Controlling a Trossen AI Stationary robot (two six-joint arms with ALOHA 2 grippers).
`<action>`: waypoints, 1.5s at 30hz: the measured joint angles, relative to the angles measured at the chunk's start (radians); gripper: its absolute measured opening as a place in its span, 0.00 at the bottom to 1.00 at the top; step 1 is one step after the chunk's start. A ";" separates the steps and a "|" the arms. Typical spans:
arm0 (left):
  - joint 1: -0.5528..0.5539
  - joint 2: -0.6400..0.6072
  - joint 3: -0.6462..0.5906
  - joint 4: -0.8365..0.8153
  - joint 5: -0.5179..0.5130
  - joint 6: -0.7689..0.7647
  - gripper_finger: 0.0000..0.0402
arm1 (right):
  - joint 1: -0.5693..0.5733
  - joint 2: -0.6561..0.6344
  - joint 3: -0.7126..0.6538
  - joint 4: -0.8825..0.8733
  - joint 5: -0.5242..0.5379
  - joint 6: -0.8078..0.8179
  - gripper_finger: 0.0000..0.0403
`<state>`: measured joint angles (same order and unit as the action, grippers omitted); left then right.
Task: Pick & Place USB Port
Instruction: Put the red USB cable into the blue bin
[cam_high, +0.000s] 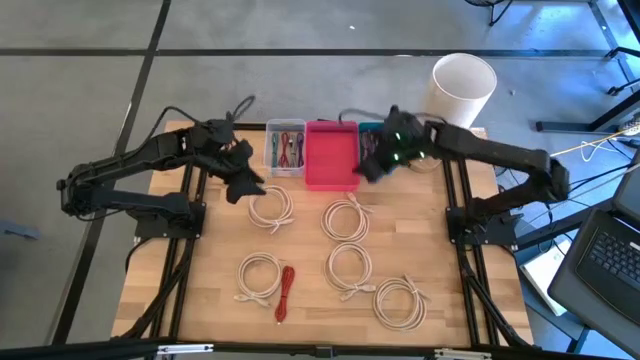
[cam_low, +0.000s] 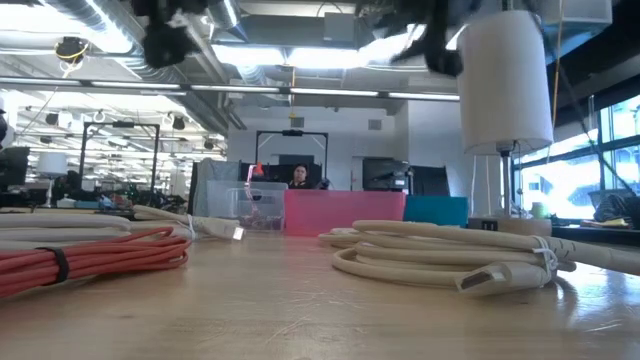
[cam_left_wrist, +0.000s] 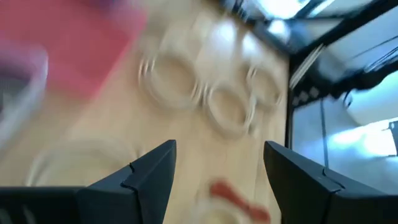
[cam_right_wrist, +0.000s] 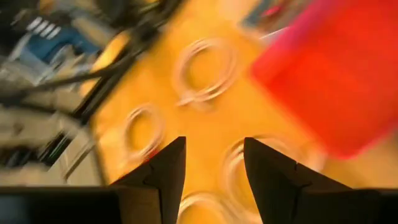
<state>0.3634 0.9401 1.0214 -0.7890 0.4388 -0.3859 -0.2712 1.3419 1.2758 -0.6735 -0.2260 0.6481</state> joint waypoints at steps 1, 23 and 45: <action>-0.007 0.000 0.000 -0.050 0.000 -0.017 0.59 | 0.048 -0.017 0.000 0.000 0.008 0.015 0.41; -0.697 0.363 -0.262 0.855 -0.436 -0.780 0.59 | 0.492 -0.078 0.000 -0.011 0.339 0.074 0.40; -1.010 0.630 -0.099 0.539 -0.591 -1.581 0.58 | 0.492 -0.078 0.000 -0.079 0.338 -0.021 0.40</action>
<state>-0.6469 1.5700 0.9222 -0.2503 -0.1519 -1.9665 0.2203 1.2640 1.2758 -0.7528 0.1123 0.6271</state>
